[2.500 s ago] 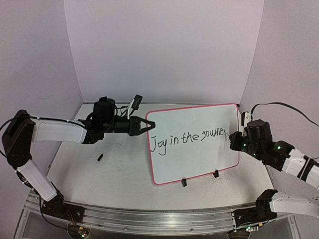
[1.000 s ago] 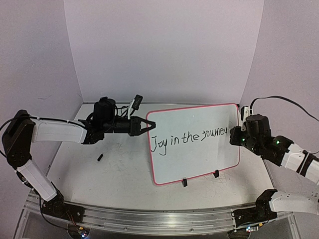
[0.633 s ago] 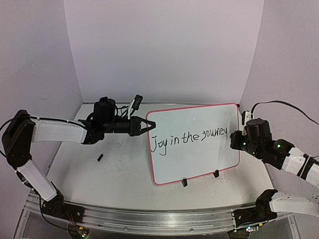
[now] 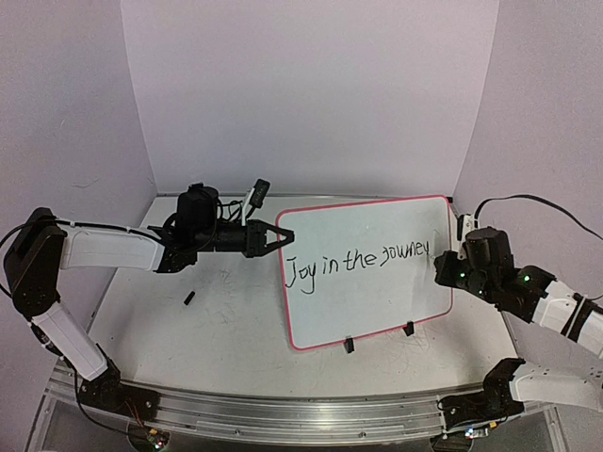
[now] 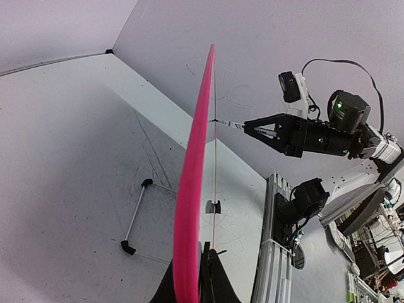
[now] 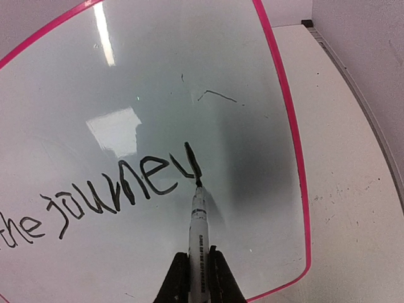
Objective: Write a sentence on the whiteboard
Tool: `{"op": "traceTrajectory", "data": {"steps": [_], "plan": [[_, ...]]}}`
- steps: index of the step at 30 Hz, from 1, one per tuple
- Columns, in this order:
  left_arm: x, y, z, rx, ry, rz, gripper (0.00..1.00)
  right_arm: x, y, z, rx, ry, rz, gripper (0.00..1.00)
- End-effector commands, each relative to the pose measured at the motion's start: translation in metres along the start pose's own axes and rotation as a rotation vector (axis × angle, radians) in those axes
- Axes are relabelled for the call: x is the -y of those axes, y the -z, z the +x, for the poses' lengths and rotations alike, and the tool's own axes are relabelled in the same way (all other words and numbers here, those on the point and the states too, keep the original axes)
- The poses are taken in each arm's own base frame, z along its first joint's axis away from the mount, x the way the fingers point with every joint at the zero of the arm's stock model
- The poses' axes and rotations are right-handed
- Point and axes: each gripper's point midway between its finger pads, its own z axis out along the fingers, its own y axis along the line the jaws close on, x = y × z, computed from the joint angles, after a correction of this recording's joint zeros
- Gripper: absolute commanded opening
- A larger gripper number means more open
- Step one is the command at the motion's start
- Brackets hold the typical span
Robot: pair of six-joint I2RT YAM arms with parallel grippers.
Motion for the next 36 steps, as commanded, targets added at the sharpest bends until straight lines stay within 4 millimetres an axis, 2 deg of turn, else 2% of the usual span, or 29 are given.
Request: {"op": "traceTrajectory", "data": {"steps": [1, 10, 16, 18, 21, 24, 29, 36], "plan": [[-0.036, -0.003, 0.033, -0.081, -0.026, -0.152, 0.0, -0.003, 0.0, 0.013, -0.062, 0.003, -0.027, 0.0], [-0.037, -0.003, 0.034, -0.083, -0.023, -0.153, 0.0, -0.009, 0.005, 0.016, -0.082, -0.004, -0.063, 0.0], [-0.037, -0.005, 0.034, -0.083, -0.022, -0.151, 0.0, -0.031, 0.017, 0.002, -0.044, -0.005, -0.18, 0.0], [-0.036, -0.004, 0.033, -0.082, -0.022, -0.151, 0.0, -0.024, 0.02, -0.004, -0.027, -0.021, -0.14, 0.0], [-0.036, -0.003, 0.033, -0.08, -0.023, -0.154, 0.0, -0.002, 0.023, -0.008, -0.011, -0.043, -0.018, 0.0], [-0.035, -0.002, 0.033, -0.079, -0.025, -0.153, 0.0, 0.005, 0.021, -0.007, -0.009, -0.067, 0.024, 0.0], [-0.034, 0.0, 0.033, -0.077, -0.029, -0.157, 0.0, 0.014, 0.018, -0.003, -0.005, -0.076, 0.042, 0.0], [-0.036, -0.003, 0.034, -0.082, -0.025, -0.153, 0.0, 0.014, 0.015, -0.012, 0.038, -0.102, 0.033, 0.0]]}}
